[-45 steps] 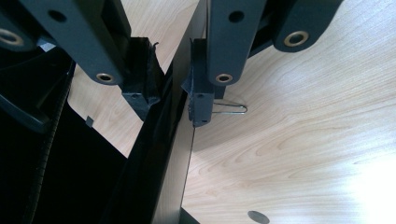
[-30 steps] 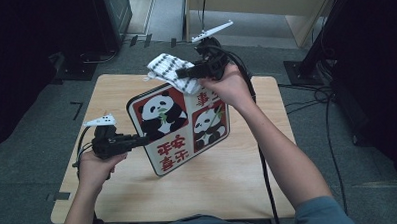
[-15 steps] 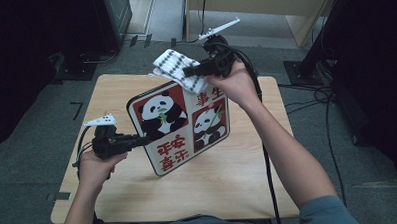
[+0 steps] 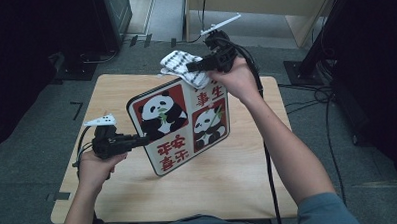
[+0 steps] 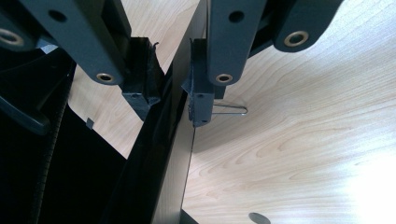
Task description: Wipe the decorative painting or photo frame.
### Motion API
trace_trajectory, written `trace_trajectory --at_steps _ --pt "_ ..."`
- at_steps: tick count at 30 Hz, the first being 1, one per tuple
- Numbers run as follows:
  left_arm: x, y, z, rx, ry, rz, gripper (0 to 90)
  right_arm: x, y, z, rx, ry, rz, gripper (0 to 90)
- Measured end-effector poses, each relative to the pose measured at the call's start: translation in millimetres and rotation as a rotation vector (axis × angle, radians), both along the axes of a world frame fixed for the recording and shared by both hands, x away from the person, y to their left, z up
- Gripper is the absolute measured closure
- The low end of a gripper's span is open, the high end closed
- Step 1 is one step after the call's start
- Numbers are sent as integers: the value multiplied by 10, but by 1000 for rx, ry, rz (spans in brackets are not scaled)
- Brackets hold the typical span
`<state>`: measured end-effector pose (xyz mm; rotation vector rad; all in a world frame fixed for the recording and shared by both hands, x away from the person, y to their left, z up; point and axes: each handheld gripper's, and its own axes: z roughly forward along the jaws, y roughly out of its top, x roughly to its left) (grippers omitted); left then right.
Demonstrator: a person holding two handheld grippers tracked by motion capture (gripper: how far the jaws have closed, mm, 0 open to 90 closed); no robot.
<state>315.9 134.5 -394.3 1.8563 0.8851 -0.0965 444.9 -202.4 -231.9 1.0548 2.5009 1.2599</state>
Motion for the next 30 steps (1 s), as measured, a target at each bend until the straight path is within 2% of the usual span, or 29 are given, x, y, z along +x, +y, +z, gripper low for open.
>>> trace_trajectory --at_steps 7,10,23,30 --pt "-3 0 1 2 2 -1 760 10 -73 -13 -5 -27 -17 669" --pt "-6 -1 1 2 4 -1 759 4 -97 -19 -15 -54 -17 669" --pt "-6 4 -3 4 8 -1 758 64 -287 -45 26 -31 -55 669" --pt "-7 3 -3 5 8 -2 759 73 -357 -39 13 -47 -84 676"
